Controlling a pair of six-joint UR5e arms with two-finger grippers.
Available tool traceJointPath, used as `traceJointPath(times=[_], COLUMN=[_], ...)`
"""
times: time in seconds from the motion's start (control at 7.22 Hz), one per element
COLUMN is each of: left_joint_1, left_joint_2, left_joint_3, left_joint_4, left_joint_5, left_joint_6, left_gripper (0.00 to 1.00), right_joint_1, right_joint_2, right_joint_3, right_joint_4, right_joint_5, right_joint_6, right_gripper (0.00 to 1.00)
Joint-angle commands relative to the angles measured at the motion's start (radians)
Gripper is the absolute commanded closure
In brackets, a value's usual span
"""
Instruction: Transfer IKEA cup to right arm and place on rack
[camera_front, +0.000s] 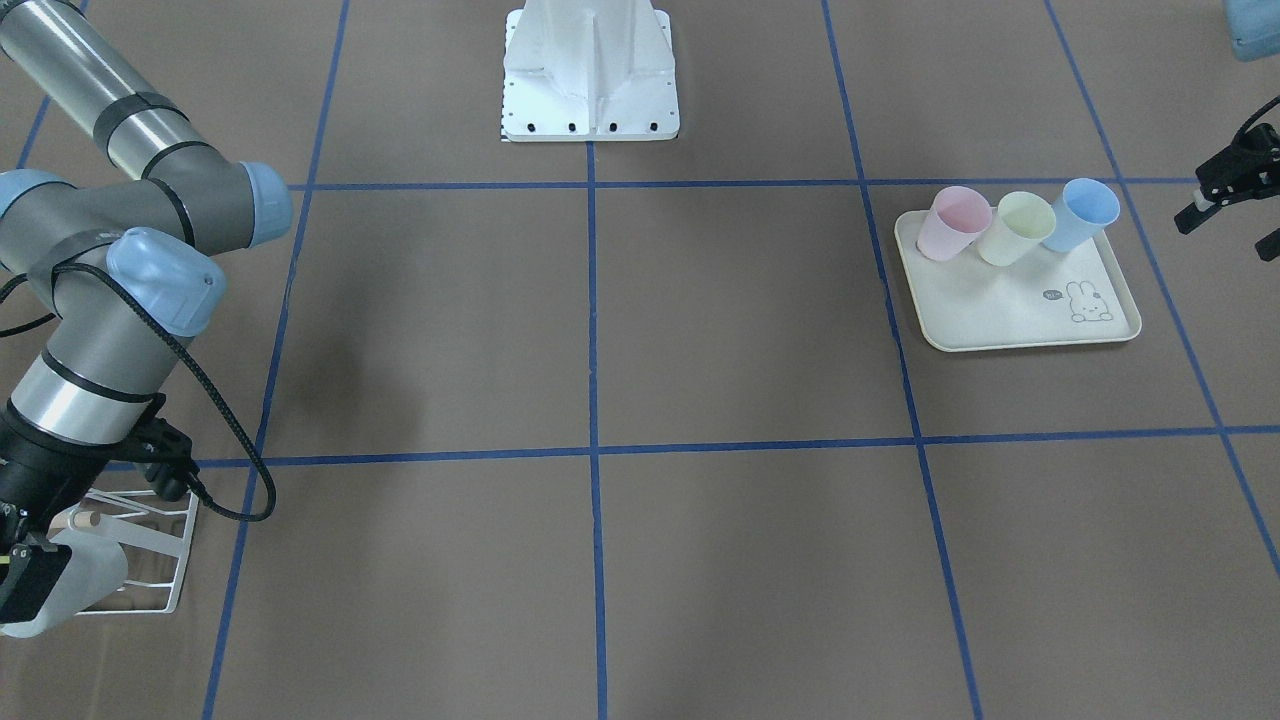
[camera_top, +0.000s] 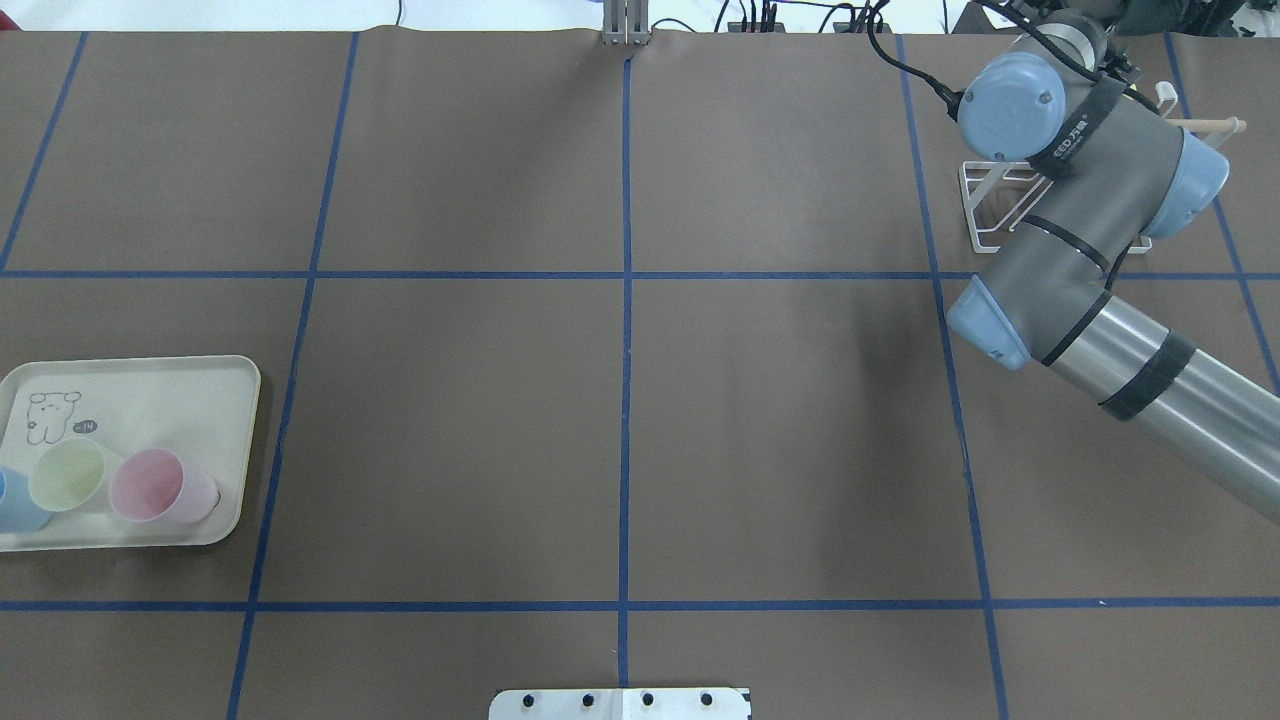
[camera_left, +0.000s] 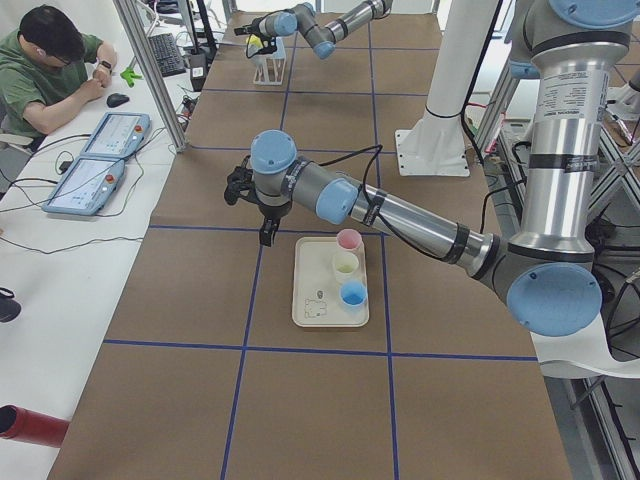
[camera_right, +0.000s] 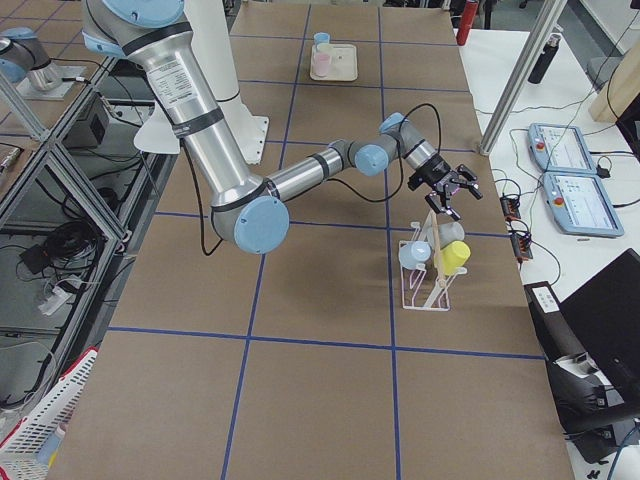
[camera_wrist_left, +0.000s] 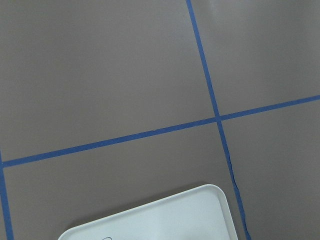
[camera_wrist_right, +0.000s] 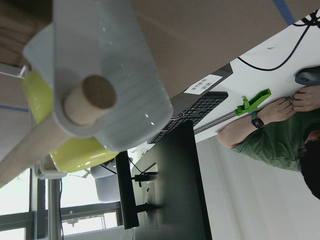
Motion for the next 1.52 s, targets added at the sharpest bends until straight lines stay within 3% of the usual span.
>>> traceJointPath(times=[0.0, 0.55, 0.83, 1.11, 1.38], left_joint_1=[0.003, 0.118, 0.176, 0.190, 0.274], left_joint_2=[0.005, 0.053, 0.120, 0.232, 0.330], left_joint_3=[-0.013, -0.019, -0.019, -0.019, -0.016], left_joint_4=[-0.043, -0.054, -0.138, -0.240, -0.322], left_joint_5=[0.121, 0.277, 0.306, 0.305, 0.306], left_joint_6=[0.008, 0.012, -0.001, -0.029, -0.160], left_gripper=[0.00, 0.00, 0.00, 0.00, 0.00], right_joint_1=[0.030, 0.075, 0.070, -0.020, -0.071], right_joint_2=[-0.010, -0.018, -0.019, -0.014, -0.016], right_joint_3=[0.096, 0.222, 0.317, 0.354, 0.356], right_joint_4=[-0.010, -0.010, -0.007, -0.012, -0.018], right_joint_5=[0.178, 0.615, 0.775, 0.796, 0.814], right_joint_6=[0.223, 0.873, 1.366, 1.659, 1.764], right_gripper=[0.01, 0.01, 0.00, 0.00, 0.00])
